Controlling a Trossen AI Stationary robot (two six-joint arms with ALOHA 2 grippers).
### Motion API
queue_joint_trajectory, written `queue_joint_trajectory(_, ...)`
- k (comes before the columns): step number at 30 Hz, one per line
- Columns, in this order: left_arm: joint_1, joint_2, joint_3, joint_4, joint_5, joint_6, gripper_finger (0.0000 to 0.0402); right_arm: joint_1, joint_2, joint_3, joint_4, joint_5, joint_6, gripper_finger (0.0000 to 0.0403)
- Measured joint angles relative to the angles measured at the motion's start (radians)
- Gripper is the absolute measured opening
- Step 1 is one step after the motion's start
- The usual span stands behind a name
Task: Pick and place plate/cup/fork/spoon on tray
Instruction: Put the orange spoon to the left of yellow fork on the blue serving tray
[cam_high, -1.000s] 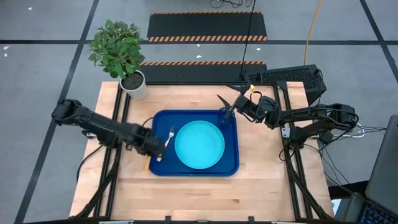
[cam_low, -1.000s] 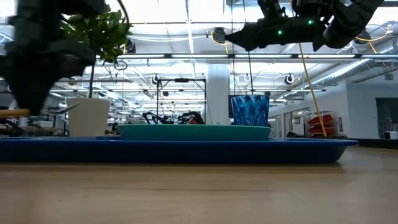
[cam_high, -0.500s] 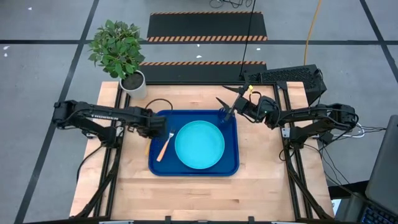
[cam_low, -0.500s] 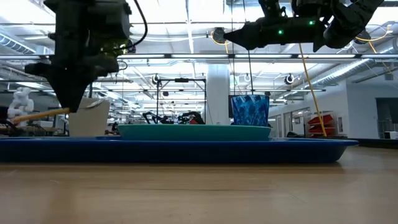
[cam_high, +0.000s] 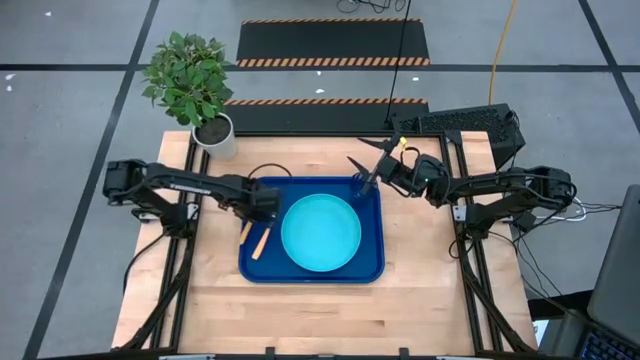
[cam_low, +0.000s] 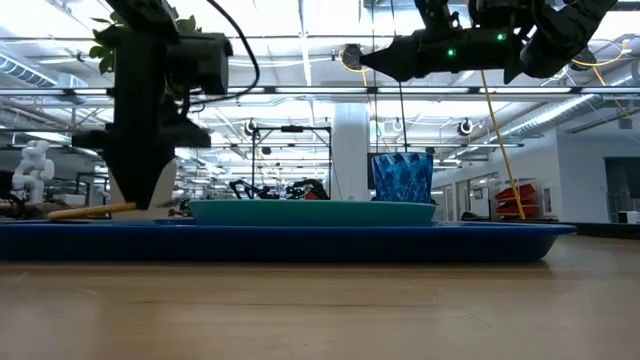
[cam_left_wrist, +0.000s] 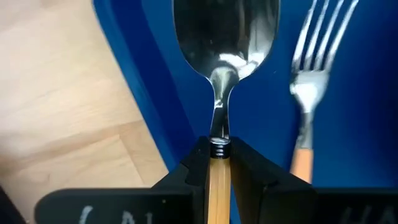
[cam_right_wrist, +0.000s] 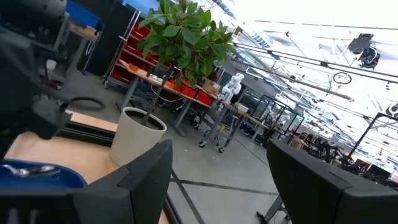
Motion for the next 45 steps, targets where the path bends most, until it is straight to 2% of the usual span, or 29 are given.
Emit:
queue_joint_trajectory(4,-0.021,0.046,0.000,0.039,0.007,-0.014,0.0041,0.000,0.000,0.000,-0.002,0.000,-0.002,0.0254)
queue_joint_trajectory(9,-0.040,0.047,0.000,0.101,0.013,-0.060,0.0042,-0.001,0.000,0.000,-0.002,0.001,-0.002,0.0254)
queue_joint_trajectory(17,-0.071,0.054,0.000,0.058,0.014,-0.141,0.0040,-0.002,0.000,0.000,-0.006,0.001,-0.002,0.0254)
queue_joint_trajectory(25,-0.135,0.075,0.000,0.076,0.022,-0.221,0.0061,-0.025,0.000,0.000,-0.018,0.002,0.003,0.0254)
queue_joint_trajectory(33,-0.146,0.097,0.000,0.095,0.023,-0.224,0.0067,-0.027,0.000,0.000,-0.018,0.002,0.003,0.0254)
queue_joint_trajectory(37,-0.146,0.094,-0.001,0.097,0.023,-0.214,0.0087,-0.027,0.000,0.000,-0.018,0.002,0.000,0.0254)
queue_joint_trajectory(45,-0.146,0.094,-0.050,0.112,0.039,-0.279,0.0158,-0.027,0.000,0.000,-0.018,0.002,-0.002,0.0254)
